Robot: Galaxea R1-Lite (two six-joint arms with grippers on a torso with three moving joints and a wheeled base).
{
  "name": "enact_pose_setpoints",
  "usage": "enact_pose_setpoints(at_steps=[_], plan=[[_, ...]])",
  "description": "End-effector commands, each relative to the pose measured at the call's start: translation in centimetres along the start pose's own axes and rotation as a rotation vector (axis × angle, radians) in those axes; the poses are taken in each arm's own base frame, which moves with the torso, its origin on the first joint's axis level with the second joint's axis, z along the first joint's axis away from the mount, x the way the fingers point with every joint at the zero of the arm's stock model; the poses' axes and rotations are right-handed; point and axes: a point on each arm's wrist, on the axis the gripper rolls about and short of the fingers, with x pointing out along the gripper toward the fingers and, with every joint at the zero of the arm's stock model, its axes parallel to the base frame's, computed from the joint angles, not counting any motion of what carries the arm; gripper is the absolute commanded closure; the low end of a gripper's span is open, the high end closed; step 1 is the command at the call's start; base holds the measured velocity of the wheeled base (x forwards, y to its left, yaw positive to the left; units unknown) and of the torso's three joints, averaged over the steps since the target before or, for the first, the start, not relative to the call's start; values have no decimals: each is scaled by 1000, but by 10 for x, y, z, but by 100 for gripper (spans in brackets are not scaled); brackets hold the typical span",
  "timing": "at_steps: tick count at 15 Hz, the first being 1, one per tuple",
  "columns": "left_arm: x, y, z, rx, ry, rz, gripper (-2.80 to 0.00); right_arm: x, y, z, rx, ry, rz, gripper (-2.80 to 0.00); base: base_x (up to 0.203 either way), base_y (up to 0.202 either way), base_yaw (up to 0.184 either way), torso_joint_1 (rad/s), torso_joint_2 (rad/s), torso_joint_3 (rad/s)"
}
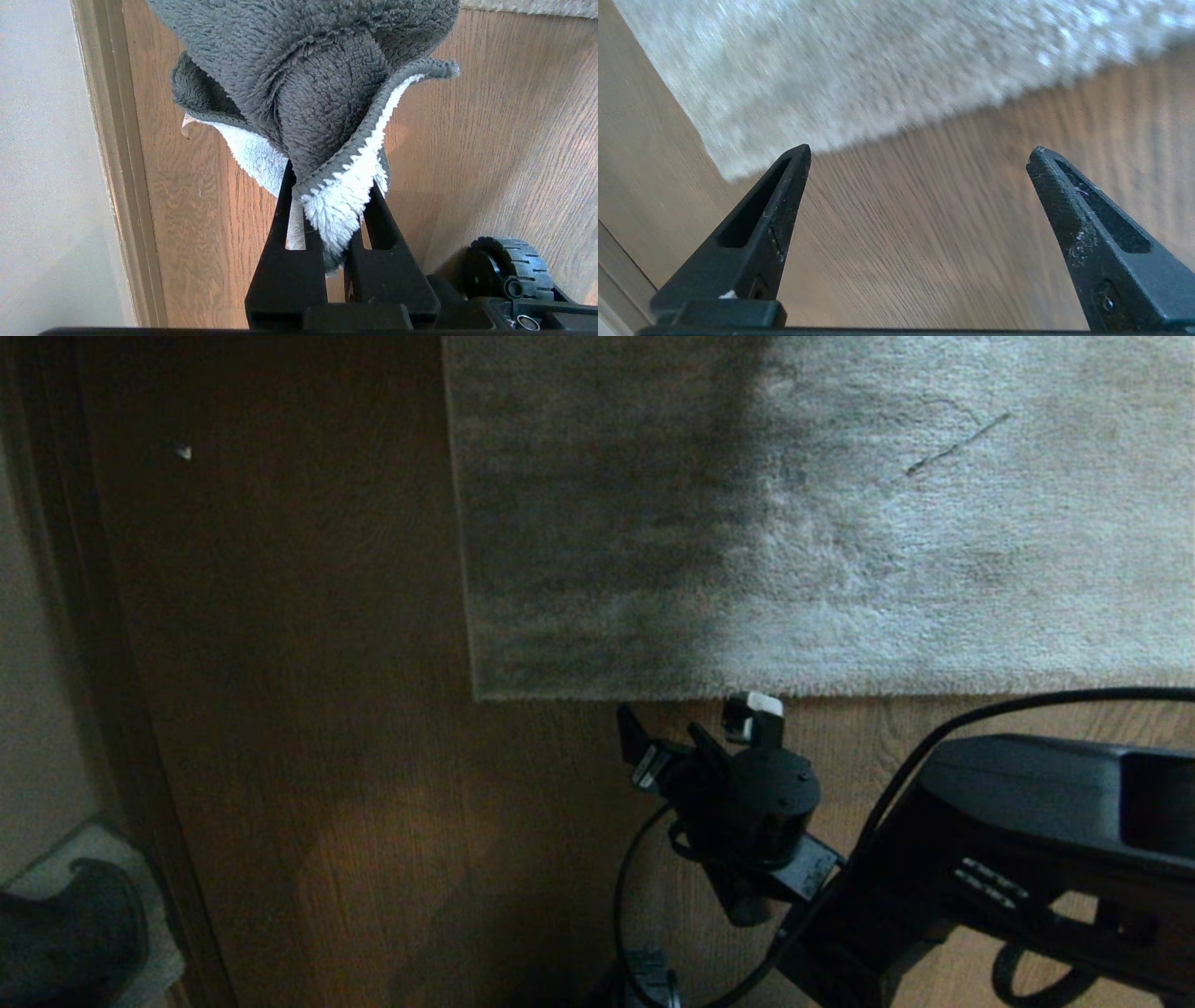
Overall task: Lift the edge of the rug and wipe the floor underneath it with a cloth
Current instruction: Lift up the carpet
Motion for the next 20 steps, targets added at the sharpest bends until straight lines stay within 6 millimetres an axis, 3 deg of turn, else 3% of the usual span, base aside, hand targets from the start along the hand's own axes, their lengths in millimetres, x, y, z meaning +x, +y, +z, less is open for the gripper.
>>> enact_pose_setpoints(at_steps=[1,9,14,20], plan=[[0,0,0,-1,-1,0,0,10,7,1,41,-63,29,-280,0,0,0,0,0,0],[0,0,0,-1,-1,-1,0,22,23,4,85,-116,77,-280,0,0,0,0,0,0],[0,0,0,-1,-1,0,0,6,44,-18,86,-56,131,-280,0,0,0,0,0,0],[0,0,0,-1,-1,0,0,10,41,-33,74,-40,124,-280,0,0,0,0,0,0]])
